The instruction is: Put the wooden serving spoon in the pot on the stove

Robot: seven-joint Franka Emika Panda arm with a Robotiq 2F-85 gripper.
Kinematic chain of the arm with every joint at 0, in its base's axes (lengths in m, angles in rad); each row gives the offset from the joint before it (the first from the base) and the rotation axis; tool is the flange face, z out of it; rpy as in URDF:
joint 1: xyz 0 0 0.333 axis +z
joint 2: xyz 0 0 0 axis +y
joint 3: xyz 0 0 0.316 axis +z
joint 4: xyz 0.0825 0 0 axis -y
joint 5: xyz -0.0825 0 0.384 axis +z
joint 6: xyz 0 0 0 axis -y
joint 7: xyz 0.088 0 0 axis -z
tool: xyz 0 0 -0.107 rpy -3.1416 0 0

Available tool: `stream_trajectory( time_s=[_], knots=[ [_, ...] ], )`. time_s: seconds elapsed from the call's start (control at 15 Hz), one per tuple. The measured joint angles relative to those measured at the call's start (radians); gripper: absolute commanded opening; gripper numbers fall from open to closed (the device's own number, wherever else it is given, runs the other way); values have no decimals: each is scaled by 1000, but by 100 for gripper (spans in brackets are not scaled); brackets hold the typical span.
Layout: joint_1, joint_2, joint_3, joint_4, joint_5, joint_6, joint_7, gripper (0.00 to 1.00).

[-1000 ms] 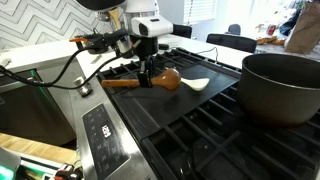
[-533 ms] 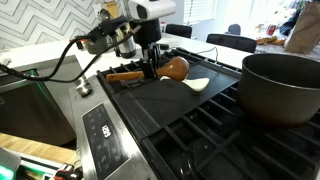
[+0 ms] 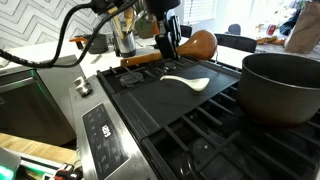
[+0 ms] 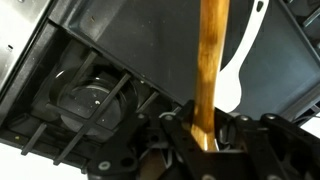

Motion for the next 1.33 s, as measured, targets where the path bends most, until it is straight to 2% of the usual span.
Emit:
stream_trajectory(
  time_s=[0.4, 0.47, 0.73, 1.07, 1.33],
  knots=[
    [-6, 21, -2, 22, 17, -8, -6, 10],
    [-6, 22, -2, 23, 17, -8, -6, 3],
    [-6, 28, -1, 35, 19, -17, 4, 3],
    [-39, 141, -1, 205, 108, -151, 52, 3],
    [-116, 285, 8, 390, 191, -244, 102, 3]
  ],
)
